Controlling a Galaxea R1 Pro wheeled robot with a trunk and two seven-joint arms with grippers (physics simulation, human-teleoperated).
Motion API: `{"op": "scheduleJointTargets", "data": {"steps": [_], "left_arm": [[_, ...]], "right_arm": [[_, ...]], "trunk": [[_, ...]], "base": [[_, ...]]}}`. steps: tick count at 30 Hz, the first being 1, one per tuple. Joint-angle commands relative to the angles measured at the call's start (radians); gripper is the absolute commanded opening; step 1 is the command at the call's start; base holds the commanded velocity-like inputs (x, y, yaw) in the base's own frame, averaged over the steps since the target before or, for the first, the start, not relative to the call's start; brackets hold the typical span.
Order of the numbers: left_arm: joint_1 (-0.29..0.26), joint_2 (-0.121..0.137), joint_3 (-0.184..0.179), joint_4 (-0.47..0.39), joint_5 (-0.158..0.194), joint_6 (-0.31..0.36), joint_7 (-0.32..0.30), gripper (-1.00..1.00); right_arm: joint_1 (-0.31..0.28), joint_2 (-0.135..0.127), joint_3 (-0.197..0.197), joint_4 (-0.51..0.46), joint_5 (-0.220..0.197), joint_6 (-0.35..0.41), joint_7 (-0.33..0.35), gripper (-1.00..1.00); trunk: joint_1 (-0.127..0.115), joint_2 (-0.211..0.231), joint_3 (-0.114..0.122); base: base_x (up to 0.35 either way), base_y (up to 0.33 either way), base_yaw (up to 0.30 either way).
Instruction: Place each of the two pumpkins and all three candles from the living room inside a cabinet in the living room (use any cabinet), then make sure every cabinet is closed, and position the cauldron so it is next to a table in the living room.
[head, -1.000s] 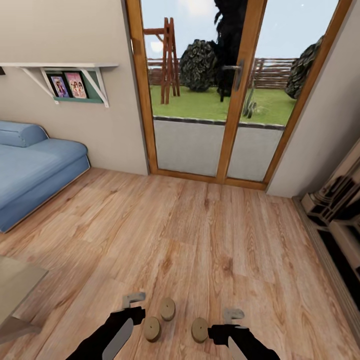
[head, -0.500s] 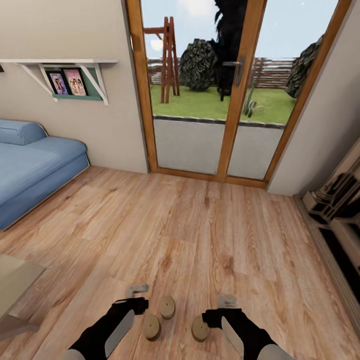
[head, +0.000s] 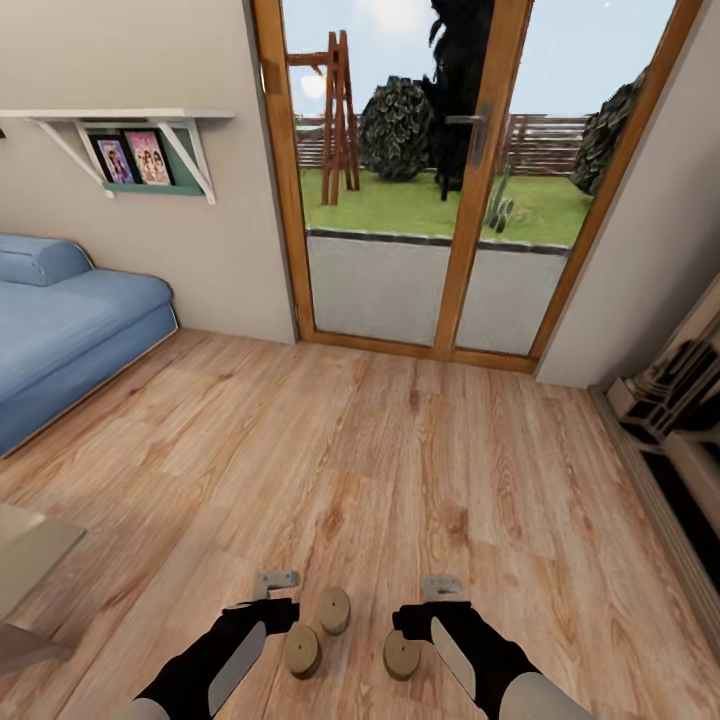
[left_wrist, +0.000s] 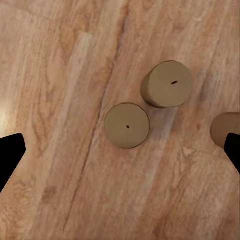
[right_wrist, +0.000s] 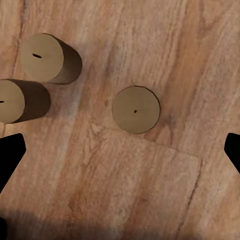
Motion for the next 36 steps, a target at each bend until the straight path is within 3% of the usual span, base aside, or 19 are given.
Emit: {"op": "scheduleJointTargets", "data": {"steps": [1,20,26,36], "left_arm": [[-0.001,0.002,-0.007,-0.002,0.010,0.002,0.010,1.00],[-0.001,0.000,-0.008,-0.001,0.009,-0.002,0.003,1.00],[-0.001,-0.002,-0.009,-0.001,0.007,-0.004,0.002,1.00],[-0.001,-0.005,-0.015,-0.001,0.007,-0.010,0.001,1.00]], "right_arm": [[-0.001,-0.001,0.008,-0.001,-0.011,0.004,-0.009,1.00],[-0.001,0.003,0.011,-0.002,-0.011,-0.003,0.003,1.00],[-0.001,0.003,0.063,-0.002,-0.012,-0.001,0.005,1.00],[-0.001,0.003,0.074,-0.002,-0.013,-0.001,0.006,1.00]], "trunk": [[0.004,-0.008,-0.004],[0.077,-0.141,-0.064],[0.100,-0.183,-0.082],[0.138,-0.253,-0.114]], "base": [[0.000,0.000,0.000],[0.000,0.000,0.000],[0.000,0.000,0.000],[0.000,0.000,0.000]]}}
